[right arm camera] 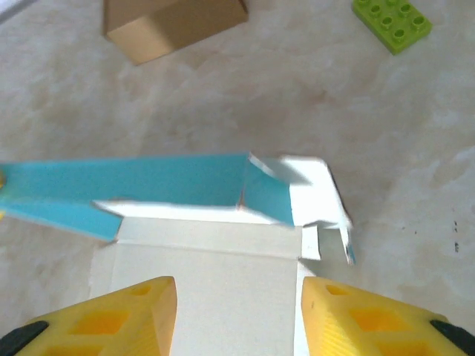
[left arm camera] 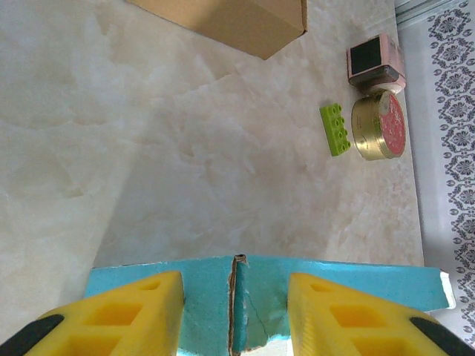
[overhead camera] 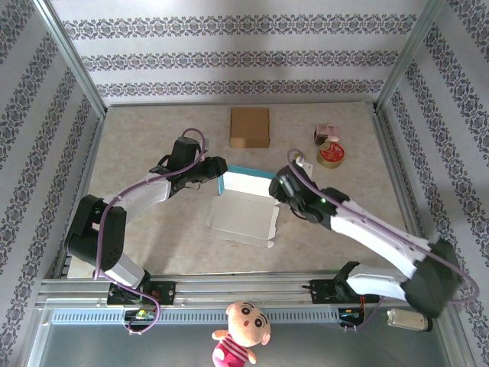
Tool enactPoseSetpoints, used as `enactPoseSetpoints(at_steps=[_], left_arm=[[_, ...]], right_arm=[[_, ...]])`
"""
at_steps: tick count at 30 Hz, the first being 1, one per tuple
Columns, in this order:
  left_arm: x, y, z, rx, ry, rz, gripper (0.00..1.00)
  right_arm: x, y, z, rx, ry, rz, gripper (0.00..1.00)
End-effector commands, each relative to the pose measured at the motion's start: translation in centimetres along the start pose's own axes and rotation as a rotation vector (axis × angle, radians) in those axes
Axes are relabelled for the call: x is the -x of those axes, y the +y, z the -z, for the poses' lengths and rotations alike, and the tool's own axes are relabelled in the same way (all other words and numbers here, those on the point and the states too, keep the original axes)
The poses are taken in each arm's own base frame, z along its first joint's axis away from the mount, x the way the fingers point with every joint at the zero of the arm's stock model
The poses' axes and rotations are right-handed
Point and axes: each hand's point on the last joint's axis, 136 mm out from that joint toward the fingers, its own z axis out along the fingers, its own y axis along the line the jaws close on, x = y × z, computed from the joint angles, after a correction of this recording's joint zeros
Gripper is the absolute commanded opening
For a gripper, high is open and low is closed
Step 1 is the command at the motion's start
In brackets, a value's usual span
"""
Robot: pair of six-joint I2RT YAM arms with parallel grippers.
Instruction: Fold the paper box
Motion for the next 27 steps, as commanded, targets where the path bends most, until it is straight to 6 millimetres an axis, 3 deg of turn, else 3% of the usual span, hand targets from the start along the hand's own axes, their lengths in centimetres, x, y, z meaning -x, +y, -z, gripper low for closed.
enactPoseSetpoints(at_steps=[1,8,10,16,23,27], left_arm=[[-0.7,-0.3,0.2,0.009,0.005,-0.022,0.4],[-1.0,-0.4,0.1,0.018,0.012,-0.045,0.4],[-1.1,-0.5,0.0,0.016,0.015,-0.051,0.4],[-1.3,-0.2,0.2,0.035,0.017,-0.069,0.4],[-1.2,-0.4,0.3,0.033,0.017,-0.079,0.4],[-1.2,-0.5,0.3,0.03,0.015,-0.077,0.4]], right_arm=[[-2.0,-1.5,0.1,0.003,-0.048,0.047,0.44],[-5.7,-0.3,-3.8,0.111,-0.016,0.052,0.43],[-5.7,-0.2,-5.1,0.084,-0.023,0.074,0.45],[-4.6,-2.3,-8.4,-0.03,-0.09,0.053,0.51],[-4.3,-4.3,-9.3,-0.136,-0.117,0.061,0.66],[-4.6,-4.3,-10.5,-0.103,-0.092,0.034,0.63]])
